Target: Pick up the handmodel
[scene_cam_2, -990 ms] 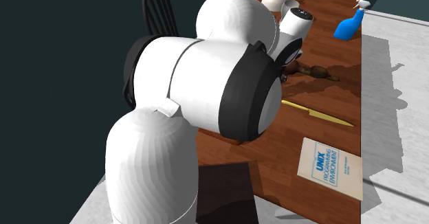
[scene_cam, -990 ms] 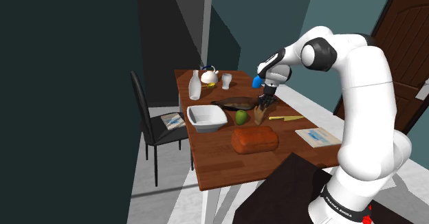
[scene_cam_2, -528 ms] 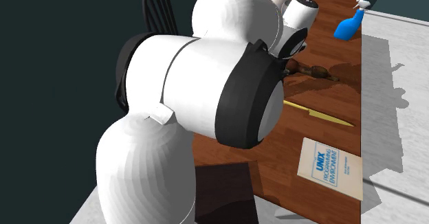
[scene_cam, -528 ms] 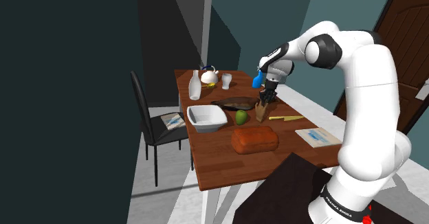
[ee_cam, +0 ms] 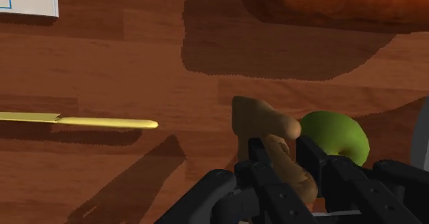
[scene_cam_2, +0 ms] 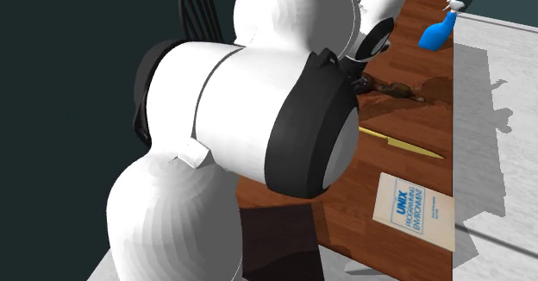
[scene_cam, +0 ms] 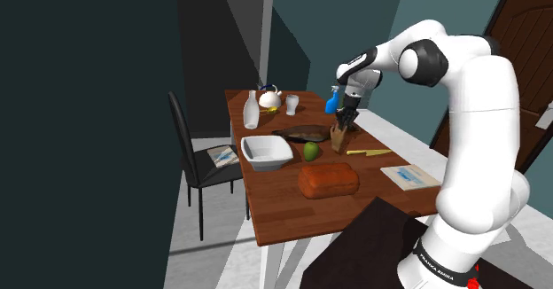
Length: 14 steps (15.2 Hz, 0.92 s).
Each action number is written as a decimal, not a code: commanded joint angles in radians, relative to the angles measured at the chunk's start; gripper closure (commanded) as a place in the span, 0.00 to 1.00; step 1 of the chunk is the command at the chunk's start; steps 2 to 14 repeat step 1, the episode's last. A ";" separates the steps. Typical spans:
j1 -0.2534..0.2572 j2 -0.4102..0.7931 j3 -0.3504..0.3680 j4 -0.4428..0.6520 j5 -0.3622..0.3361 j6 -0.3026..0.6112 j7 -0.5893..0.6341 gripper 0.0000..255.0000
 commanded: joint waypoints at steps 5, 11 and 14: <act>0.000 -0.002 -0.001 0.003 -0.002 -0.006 0.001 1.00; 0.000 -0.002 -0.001 0.003 -0.002 -0.006 0.001 1.00; 0.000 -0.002 -0.001 0.003 -0.002 -0.006 0.001 1.00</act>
